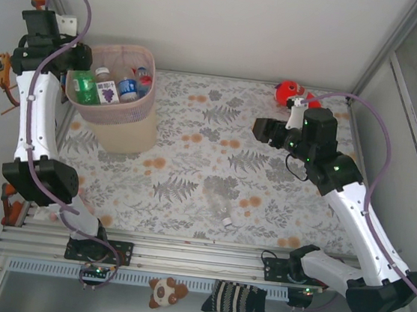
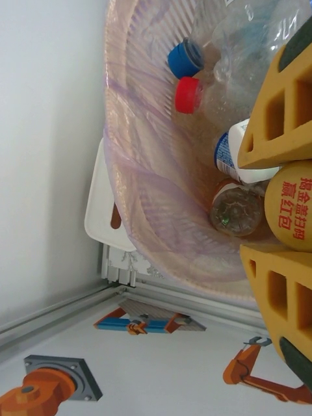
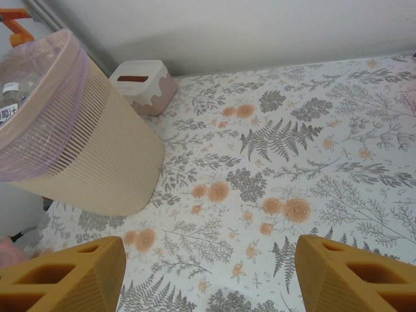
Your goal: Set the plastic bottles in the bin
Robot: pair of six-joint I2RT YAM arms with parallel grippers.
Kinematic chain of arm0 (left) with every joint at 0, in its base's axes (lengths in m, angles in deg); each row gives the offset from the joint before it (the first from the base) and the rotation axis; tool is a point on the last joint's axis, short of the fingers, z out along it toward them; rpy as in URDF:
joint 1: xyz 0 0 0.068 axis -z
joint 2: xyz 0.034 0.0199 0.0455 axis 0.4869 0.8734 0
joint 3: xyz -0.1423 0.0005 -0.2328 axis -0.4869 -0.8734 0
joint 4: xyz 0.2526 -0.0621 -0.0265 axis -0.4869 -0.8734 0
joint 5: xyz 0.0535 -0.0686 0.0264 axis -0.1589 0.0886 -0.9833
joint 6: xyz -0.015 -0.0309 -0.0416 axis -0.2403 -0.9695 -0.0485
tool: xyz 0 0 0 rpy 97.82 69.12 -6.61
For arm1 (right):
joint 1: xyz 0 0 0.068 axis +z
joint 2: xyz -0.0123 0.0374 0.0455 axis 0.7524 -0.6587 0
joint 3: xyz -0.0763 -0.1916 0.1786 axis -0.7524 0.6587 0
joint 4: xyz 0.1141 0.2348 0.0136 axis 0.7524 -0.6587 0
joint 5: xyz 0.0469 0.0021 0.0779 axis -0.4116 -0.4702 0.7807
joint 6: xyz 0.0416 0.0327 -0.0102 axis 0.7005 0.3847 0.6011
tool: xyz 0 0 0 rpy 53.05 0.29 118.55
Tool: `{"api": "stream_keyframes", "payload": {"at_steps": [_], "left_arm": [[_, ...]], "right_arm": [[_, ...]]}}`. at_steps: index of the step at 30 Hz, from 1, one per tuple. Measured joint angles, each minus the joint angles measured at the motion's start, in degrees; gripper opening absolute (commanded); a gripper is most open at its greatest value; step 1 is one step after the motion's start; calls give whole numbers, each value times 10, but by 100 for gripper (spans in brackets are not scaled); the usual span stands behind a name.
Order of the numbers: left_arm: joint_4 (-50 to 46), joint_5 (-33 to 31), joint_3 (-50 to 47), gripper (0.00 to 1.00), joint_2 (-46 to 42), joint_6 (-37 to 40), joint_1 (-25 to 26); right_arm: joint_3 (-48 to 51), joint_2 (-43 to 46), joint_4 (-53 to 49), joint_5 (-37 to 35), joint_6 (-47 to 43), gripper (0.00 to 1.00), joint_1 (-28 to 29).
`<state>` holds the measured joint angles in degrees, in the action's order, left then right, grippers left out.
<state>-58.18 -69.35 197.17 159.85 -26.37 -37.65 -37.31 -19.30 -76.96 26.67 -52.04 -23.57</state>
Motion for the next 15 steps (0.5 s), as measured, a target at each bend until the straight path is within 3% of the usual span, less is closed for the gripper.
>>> {"api": "stream_keyframes", "payload": {"at_steps": [15], "left_arm": [[15,32,-8,23,70,-28,-17]], "right_arm": [[0,10,0,-10,-10,68,0]]}}
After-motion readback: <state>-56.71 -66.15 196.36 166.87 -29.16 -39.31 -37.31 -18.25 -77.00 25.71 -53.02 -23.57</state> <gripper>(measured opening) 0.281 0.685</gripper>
